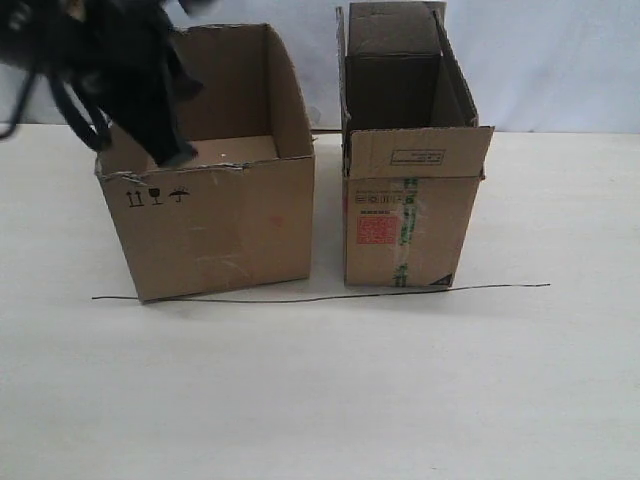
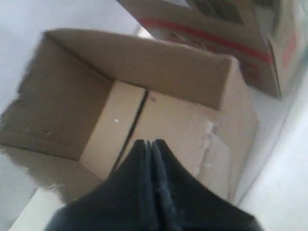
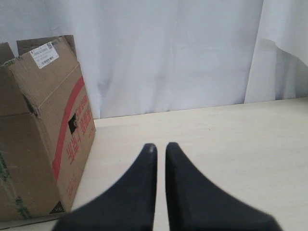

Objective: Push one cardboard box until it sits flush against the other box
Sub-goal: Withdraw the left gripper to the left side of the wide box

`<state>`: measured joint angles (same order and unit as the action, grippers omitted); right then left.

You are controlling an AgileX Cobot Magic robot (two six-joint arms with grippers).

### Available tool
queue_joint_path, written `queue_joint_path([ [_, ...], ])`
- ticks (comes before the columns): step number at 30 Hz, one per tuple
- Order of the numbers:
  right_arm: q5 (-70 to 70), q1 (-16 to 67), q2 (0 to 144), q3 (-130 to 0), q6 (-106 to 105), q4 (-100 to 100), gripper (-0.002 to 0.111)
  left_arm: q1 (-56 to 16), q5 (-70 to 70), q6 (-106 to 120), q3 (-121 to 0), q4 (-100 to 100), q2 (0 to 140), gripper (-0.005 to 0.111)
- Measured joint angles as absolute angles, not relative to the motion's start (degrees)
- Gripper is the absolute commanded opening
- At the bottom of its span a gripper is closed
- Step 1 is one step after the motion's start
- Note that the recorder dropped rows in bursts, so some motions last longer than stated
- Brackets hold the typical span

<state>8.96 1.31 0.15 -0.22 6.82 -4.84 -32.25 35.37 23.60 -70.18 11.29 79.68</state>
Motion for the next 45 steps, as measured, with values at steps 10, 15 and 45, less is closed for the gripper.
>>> queue_joint_path([
  [10, 9.0, 3.3, 0.2, -0.2, 6.8, -4.8, 0.005, -10.2, 15.3, -2.6, -55.5, 10.2, 70.7, 0.000],
  [15, 9.0, 3.3, 0.2, -0.2, 6.8, -4.8, 0.005, 3.6, 0.9, -8.3, -46.1, 6.9, 73.9, 0.000],
  [45, 9.0, 3.3, 0.2, -0.2, 6.8, -4.8, 0.005, 11.4, -39.9, -85.4, -69.7, 67.3, 123.0, 0.000],
])
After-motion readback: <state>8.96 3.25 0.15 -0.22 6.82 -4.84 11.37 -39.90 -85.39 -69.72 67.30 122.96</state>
